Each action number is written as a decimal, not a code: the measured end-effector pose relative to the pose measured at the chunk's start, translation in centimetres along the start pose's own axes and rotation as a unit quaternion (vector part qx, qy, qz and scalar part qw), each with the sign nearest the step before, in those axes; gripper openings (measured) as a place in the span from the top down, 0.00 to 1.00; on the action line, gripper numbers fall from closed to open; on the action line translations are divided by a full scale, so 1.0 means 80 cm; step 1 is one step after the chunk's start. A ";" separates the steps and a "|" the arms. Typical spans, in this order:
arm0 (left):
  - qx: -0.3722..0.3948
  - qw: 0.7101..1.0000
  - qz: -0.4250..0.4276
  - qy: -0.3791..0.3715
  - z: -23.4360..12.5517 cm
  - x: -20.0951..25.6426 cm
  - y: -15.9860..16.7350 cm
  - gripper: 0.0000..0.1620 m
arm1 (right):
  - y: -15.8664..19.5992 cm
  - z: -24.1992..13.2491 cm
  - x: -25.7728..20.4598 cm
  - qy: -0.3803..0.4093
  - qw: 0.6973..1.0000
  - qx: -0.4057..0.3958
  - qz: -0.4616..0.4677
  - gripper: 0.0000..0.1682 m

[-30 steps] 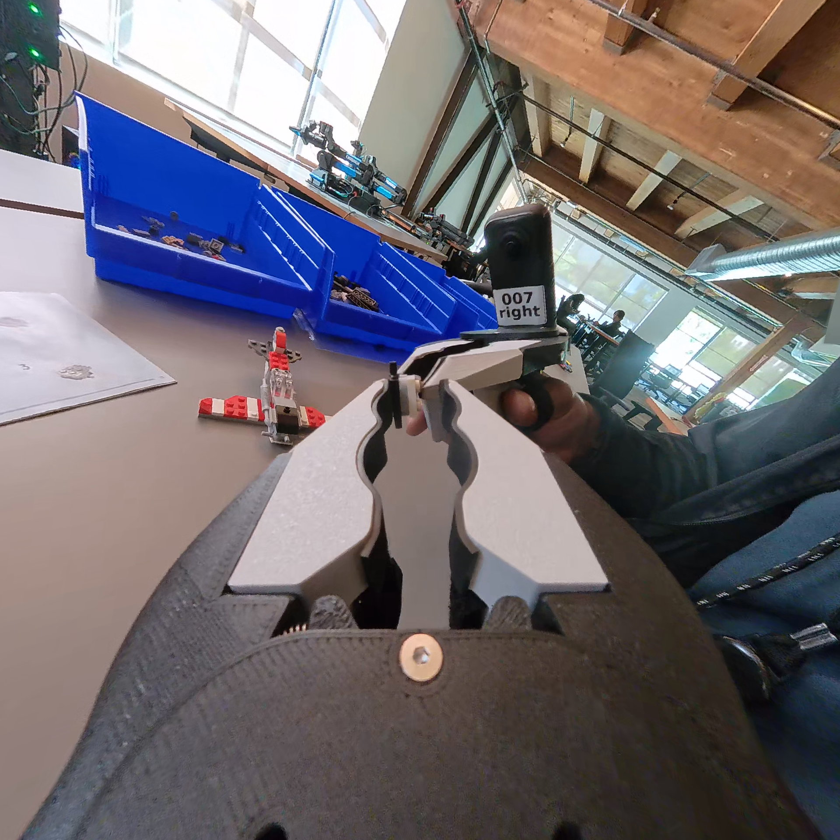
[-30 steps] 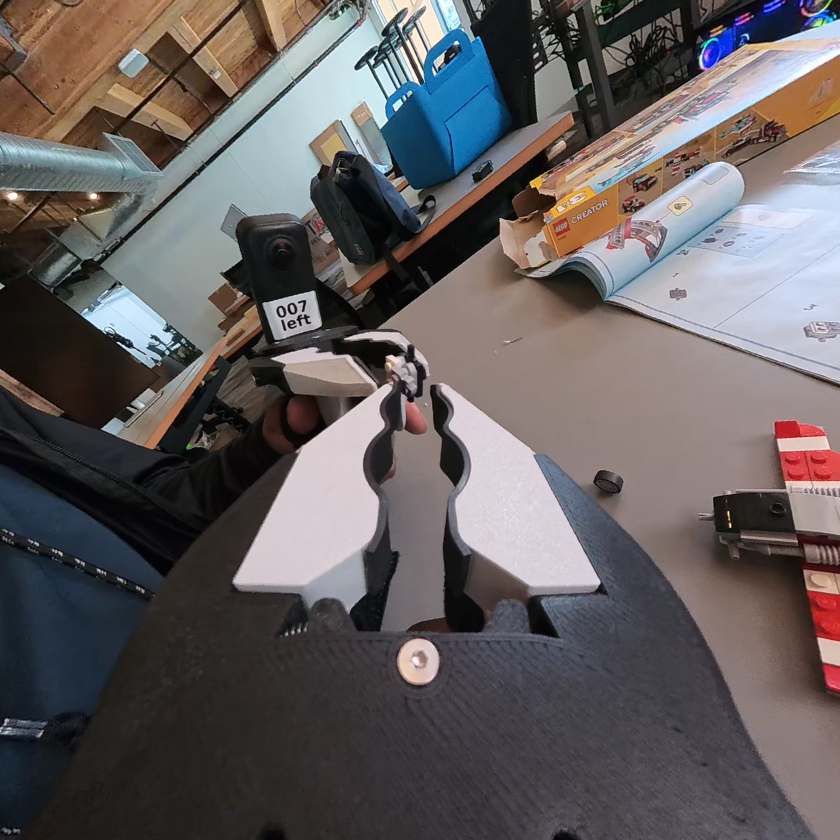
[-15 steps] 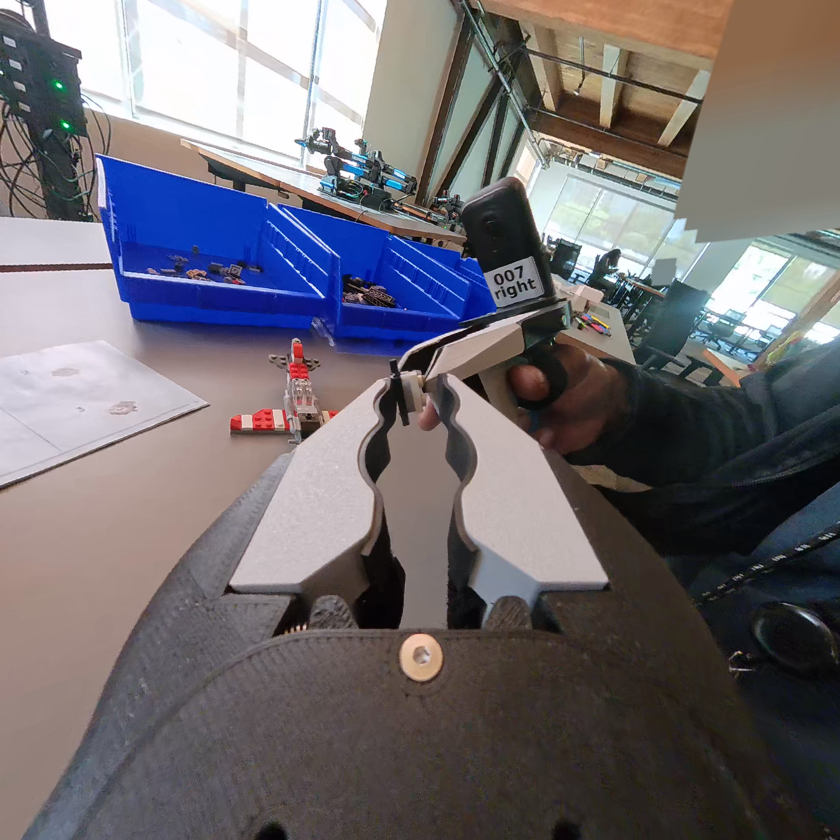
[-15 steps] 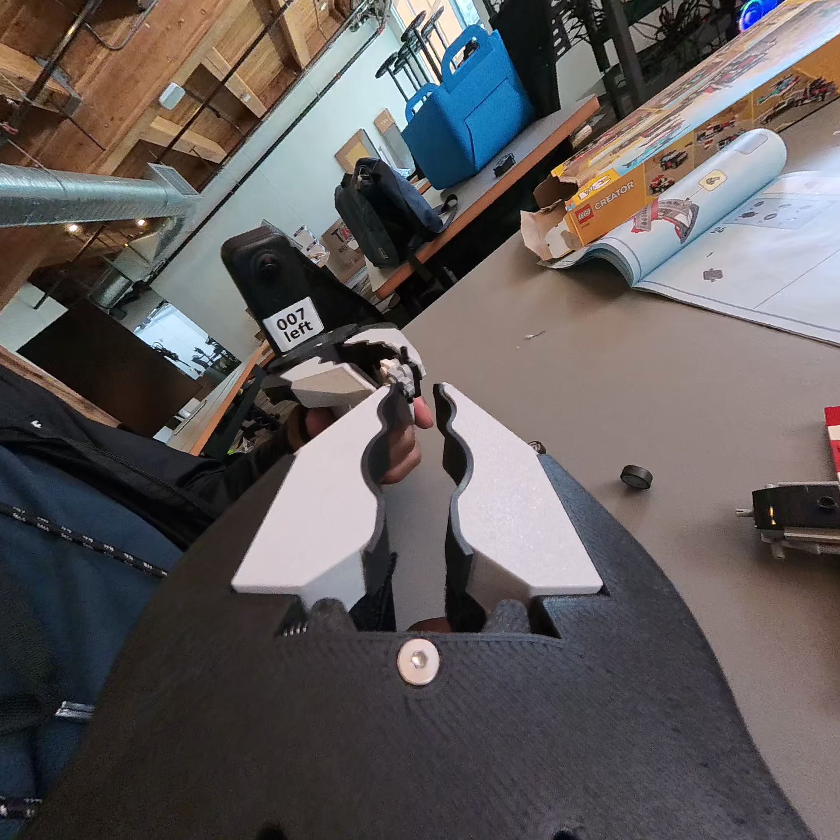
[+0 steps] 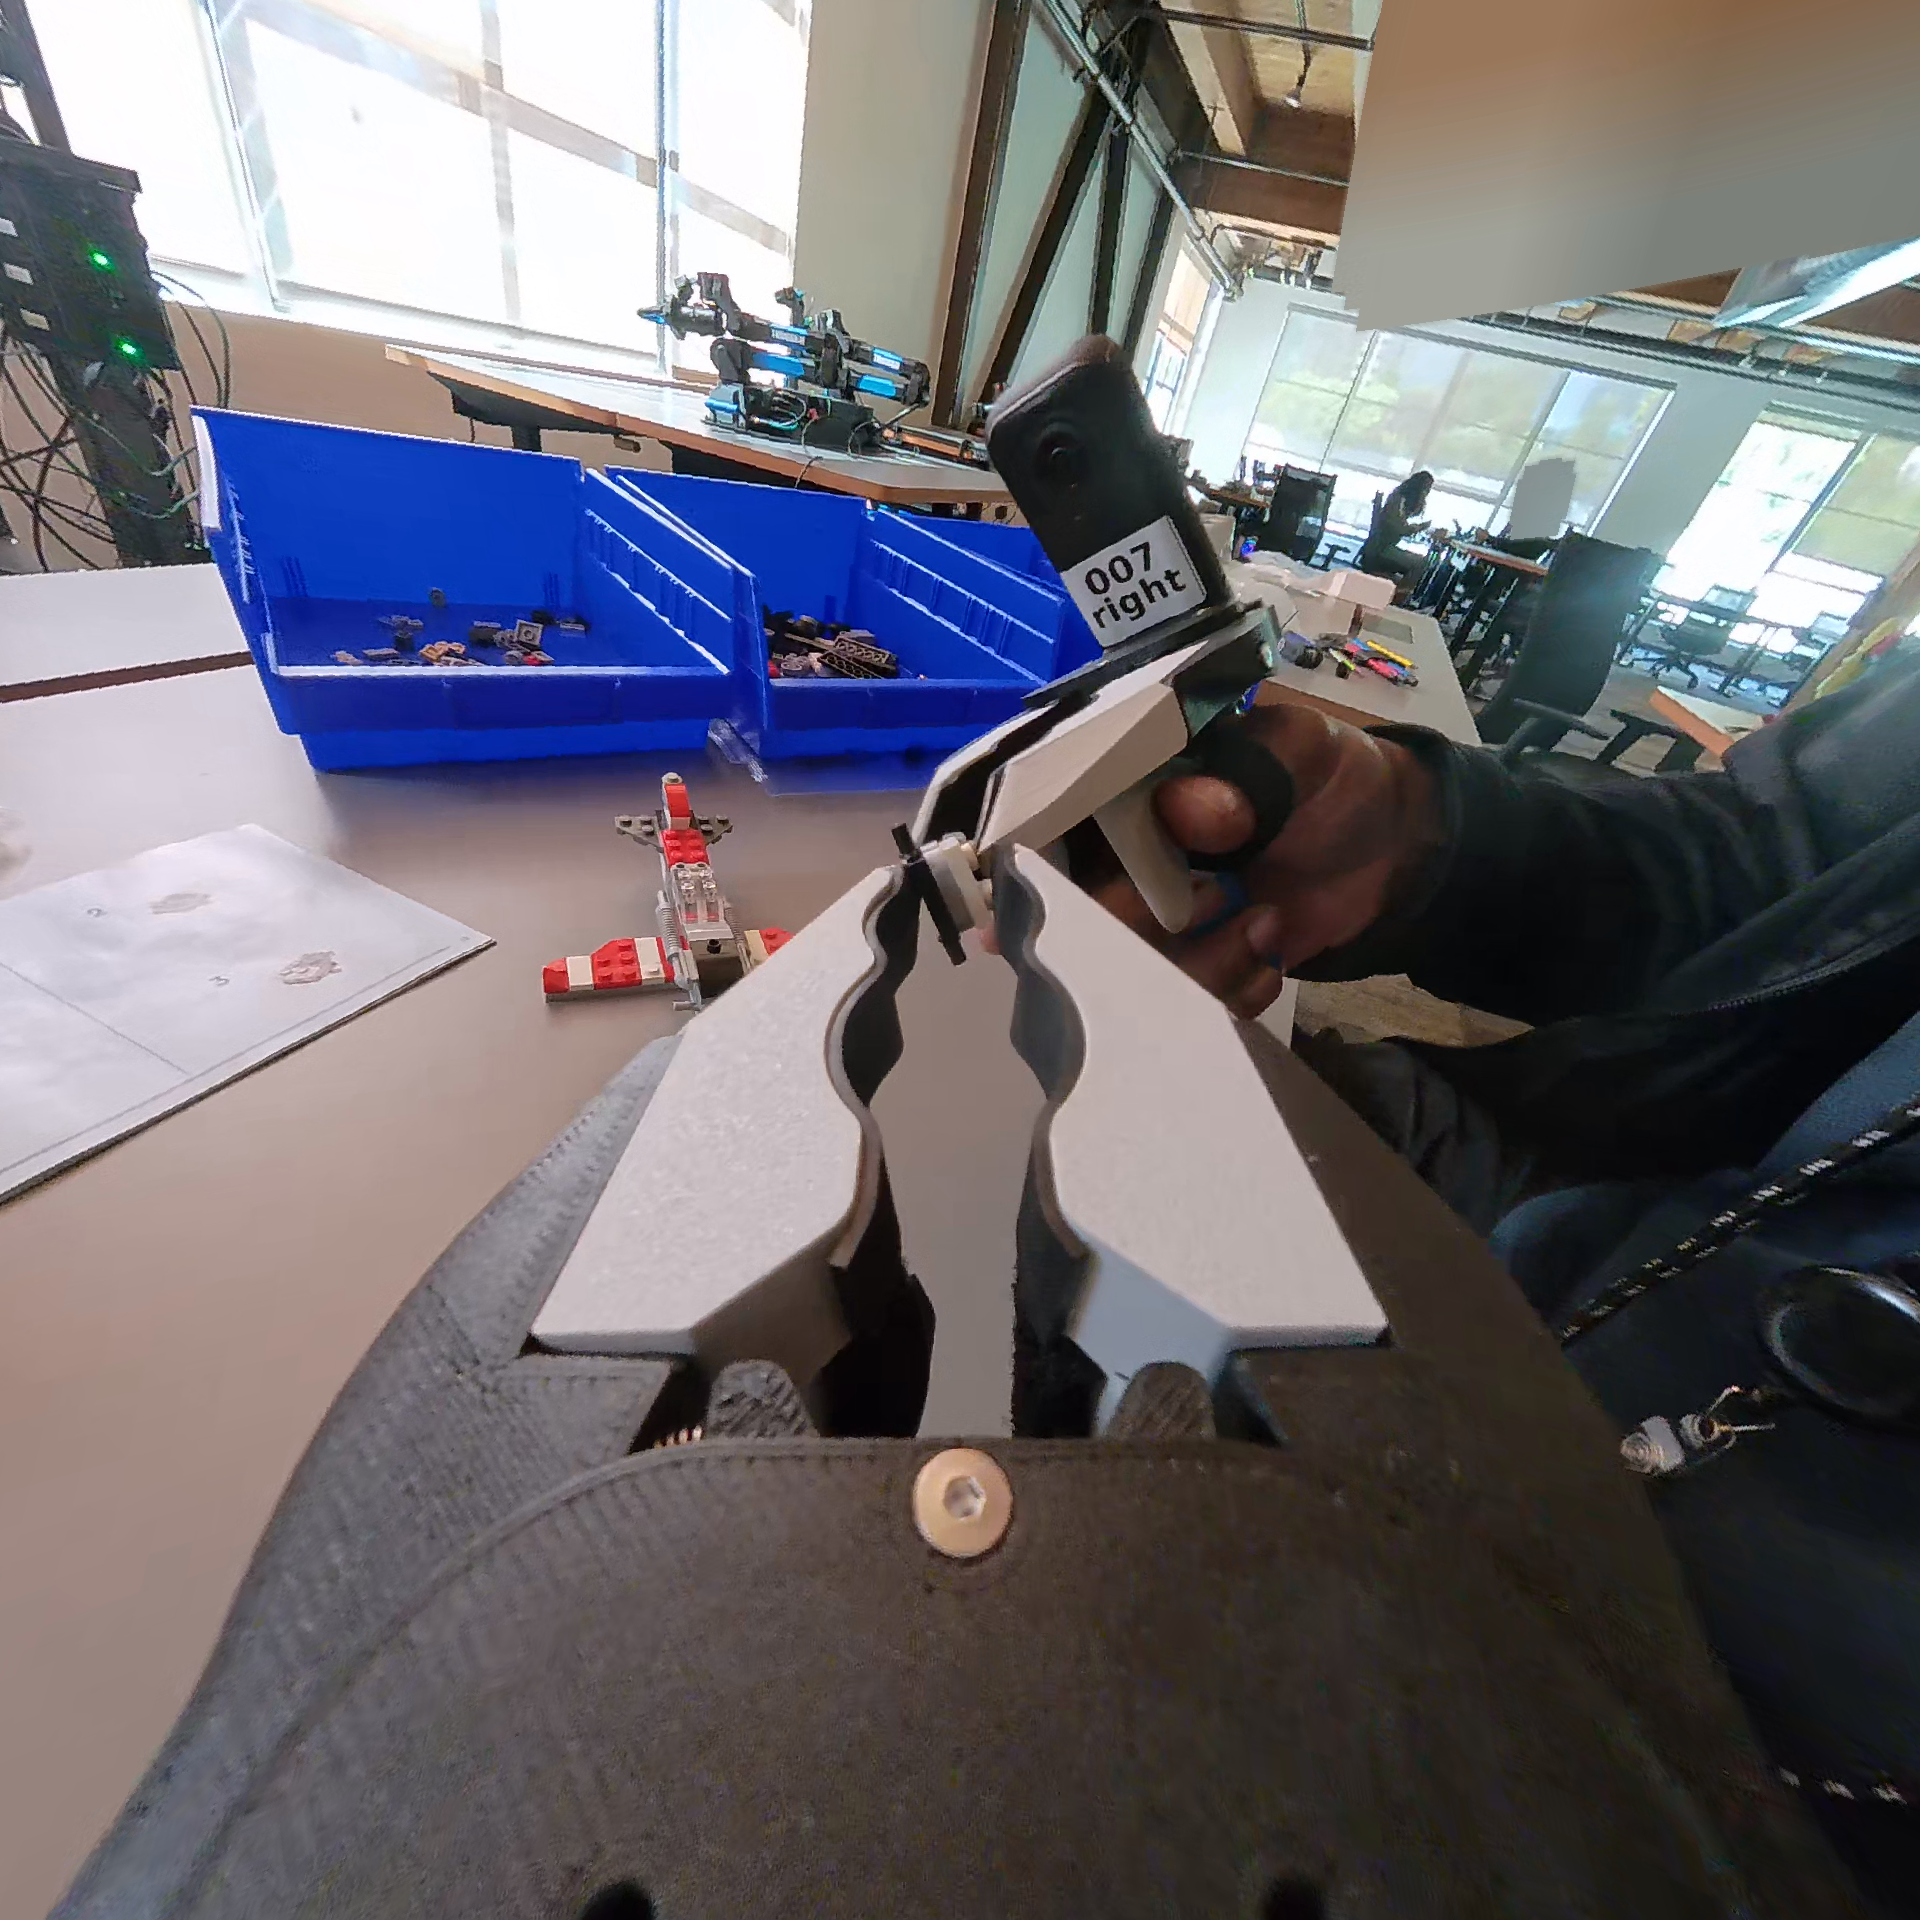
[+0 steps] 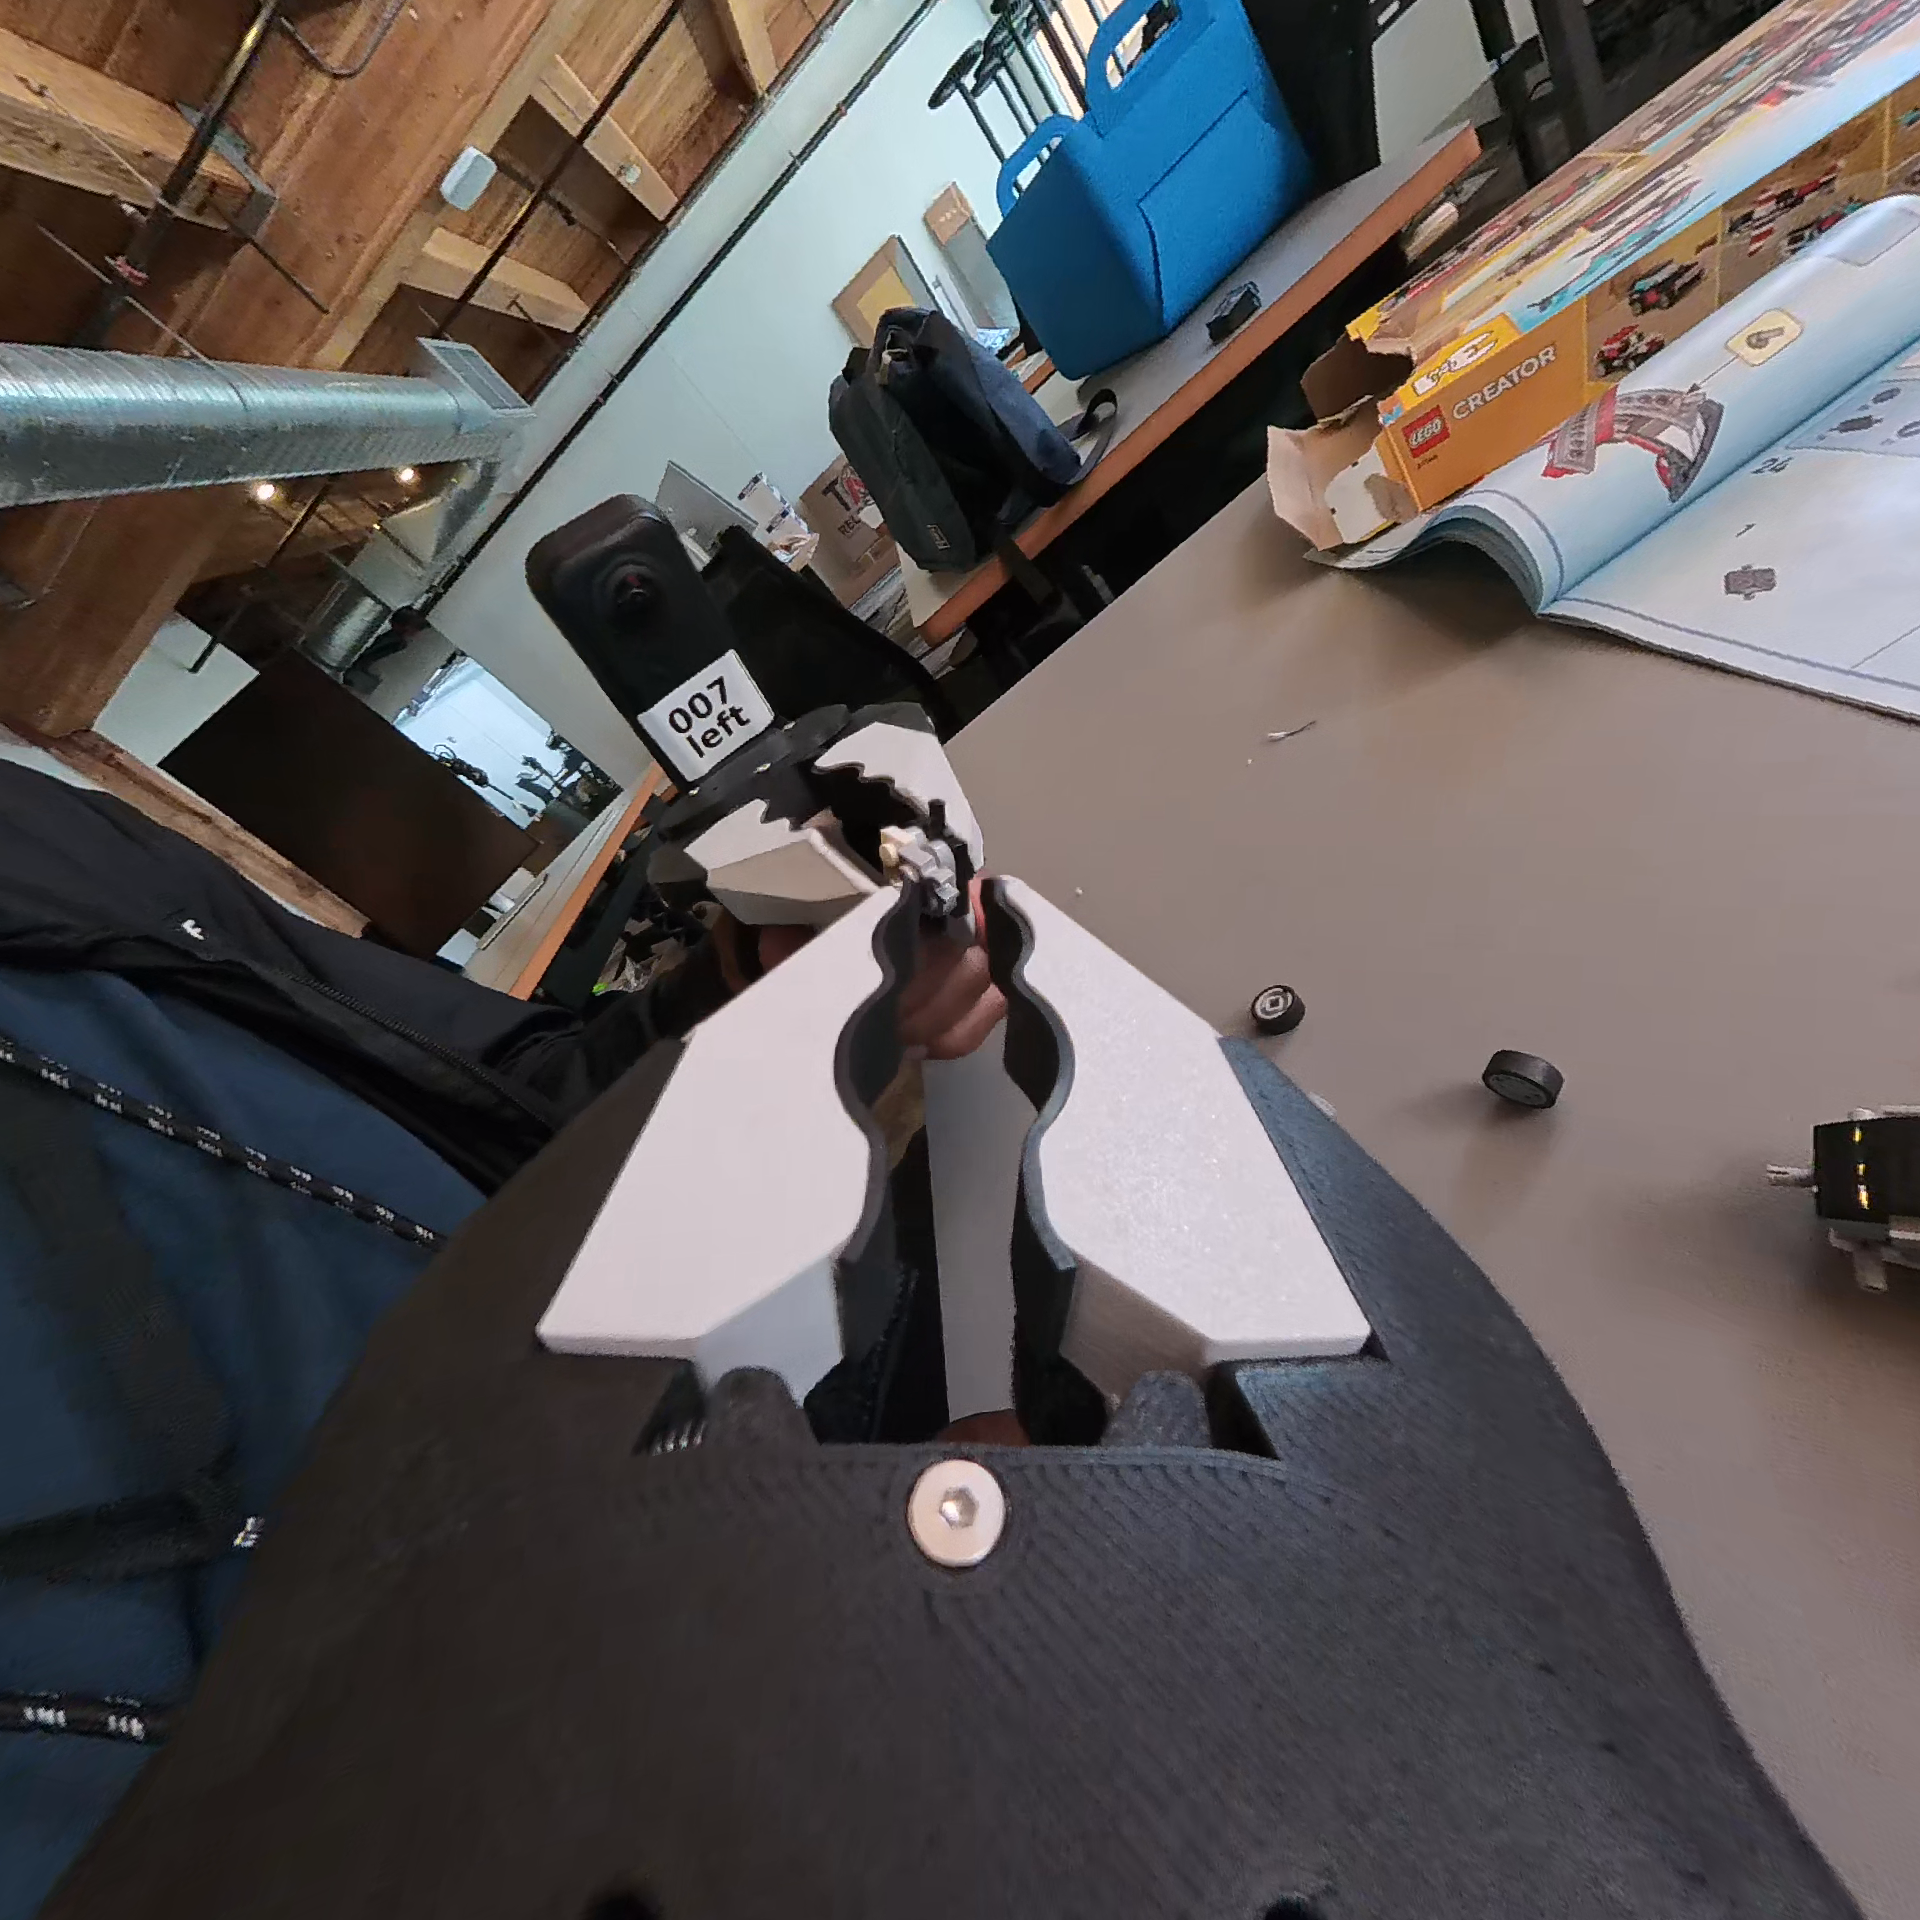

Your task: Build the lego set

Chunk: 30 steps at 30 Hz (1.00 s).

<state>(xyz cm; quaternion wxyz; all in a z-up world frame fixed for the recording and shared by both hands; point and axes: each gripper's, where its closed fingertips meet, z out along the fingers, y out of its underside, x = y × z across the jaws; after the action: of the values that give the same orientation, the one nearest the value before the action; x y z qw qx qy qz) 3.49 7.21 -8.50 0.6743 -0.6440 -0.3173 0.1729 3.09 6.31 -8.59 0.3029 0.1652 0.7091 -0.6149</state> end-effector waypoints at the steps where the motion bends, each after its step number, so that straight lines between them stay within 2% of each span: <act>1: -0.003 1.000 0.005 0.001 0.000 0.001 0.001 0.90 | 0.001 0.000 0.000 -0.002 1.000 -0.004 0.002 0.93; 11: -0.016 0.998 0.063 0.014 -0.003 0.012 0.005 0.90 | 0.012 -0.002 -0.010 -0.037 0.998 -0.034 0.025 0.93; 30: -0.010 0.993 0.109 0.049 -0.009 0.028 0.007 0.91 | 0.021 -0.002 -0.025 -0.076 0.995 -0.066 0.026 0.94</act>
<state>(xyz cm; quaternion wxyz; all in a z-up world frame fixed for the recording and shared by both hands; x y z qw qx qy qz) 5.74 8.18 -8.59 0.6598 -0.6890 -0.2132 0.2108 5.61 7.10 -8.62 0.3818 0.1158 0.7186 -0.5697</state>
